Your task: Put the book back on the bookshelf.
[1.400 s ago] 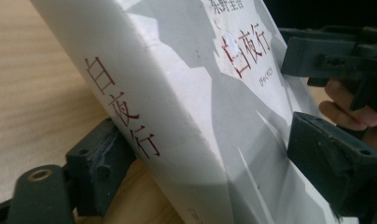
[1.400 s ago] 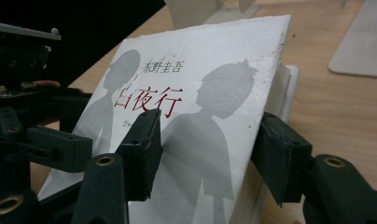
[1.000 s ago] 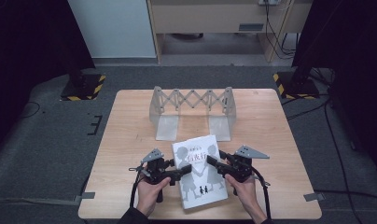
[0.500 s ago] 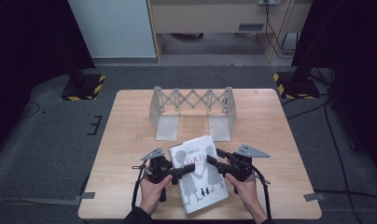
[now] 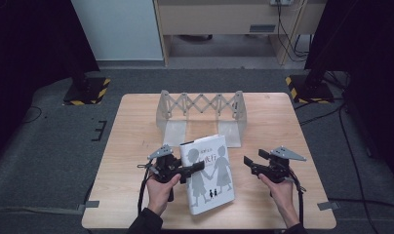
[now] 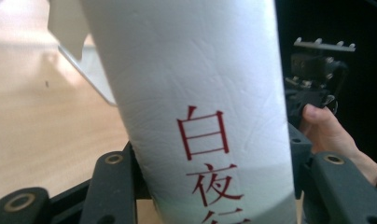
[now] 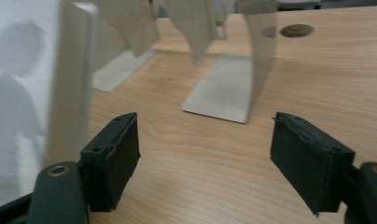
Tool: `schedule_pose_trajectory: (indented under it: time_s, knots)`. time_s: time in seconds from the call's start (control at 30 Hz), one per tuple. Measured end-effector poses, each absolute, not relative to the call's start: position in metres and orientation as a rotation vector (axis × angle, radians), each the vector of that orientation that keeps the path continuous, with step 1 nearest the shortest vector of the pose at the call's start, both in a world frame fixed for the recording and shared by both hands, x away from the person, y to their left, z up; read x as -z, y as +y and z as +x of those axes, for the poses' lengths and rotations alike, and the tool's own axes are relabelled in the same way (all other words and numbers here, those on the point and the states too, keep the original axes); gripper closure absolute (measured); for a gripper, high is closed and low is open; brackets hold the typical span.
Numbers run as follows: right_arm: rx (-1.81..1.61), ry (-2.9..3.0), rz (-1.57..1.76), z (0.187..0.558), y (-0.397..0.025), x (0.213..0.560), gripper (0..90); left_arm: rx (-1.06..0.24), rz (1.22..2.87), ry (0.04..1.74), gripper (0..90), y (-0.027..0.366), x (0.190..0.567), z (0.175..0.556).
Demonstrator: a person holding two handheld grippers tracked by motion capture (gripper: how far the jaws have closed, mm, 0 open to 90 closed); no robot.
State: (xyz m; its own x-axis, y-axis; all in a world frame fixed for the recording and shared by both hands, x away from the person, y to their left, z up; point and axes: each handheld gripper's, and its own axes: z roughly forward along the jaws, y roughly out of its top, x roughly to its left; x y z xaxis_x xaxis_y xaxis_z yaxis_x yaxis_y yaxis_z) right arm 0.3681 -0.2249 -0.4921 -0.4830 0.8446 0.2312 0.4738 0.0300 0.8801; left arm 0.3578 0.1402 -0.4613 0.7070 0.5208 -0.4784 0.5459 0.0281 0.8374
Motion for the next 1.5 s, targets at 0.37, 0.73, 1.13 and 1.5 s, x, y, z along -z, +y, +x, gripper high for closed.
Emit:
schedule_pose_trajectory:
  time_s: [0.37,0.73,1.13,1.5]
  knots:
    - [-1.243,1.943,1.393,0.377,-0.251,0.509,13.3,-0.023,1.629,0.818,45.5,0.155,0.466,0.345]
    - [-1.114,1.996,1.37,0.378,-0.248,0.518,9.2,-0.053,1.644,0.823,43.9,0.159,0.469,0.335]
    - [-1.281,1.961,1.323,0.374,-0.238,0.505,14.4,-0.048,1.625,0.82,43.9,0.16,0.472,0.337]
    - [-1.244,1.955,1.371,0.377,-0.245,0.509,15.0,-0.023,1.632,0.817,48.0,0.153,0.461,0.348]
